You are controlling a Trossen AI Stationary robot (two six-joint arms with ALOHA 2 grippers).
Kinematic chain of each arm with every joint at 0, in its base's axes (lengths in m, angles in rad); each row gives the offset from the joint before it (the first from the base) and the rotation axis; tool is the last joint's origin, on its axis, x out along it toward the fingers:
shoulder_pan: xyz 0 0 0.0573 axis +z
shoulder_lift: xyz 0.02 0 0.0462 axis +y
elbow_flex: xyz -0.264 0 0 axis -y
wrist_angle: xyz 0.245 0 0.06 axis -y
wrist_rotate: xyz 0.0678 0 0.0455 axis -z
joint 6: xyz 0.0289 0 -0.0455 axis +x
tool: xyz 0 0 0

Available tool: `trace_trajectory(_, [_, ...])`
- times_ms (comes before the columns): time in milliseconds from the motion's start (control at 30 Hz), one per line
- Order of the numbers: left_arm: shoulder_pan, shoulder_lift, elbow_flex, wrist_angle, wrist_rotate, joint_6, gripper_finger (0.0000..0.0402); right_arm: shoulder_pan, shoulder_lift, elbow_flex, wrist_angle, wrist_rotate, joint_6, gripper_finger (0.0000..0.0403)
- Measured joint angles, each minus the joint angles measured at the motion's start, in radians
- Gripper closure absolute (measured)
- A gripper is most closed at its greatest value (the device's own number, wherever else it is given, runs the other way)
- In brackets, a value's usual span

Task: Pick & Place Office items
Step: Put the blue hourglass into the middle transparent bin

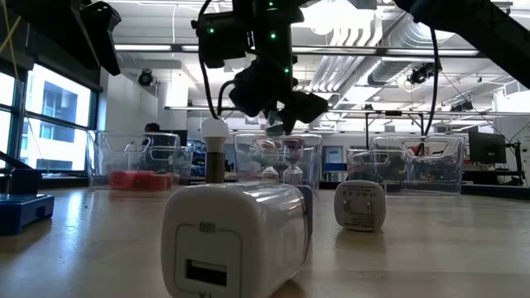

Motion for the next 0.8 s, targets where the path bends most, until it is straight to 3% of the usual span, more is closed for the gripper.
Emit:
trace_trajectory(367, [0.0, 0.0, 0.0, 0.0, 0.0, -0.015, 0.0128, -0.013, 0.0, 0.0, 0.142, -0.002, -0.173, 0.0221])
trace_trajectory(800, [0.0, 0.0, 0.0, 0.0, 0.0, -0.015, 0.0128, -0.02, 0.016, 0.001, 0.134, -0.048, -0.168, 0.0221])
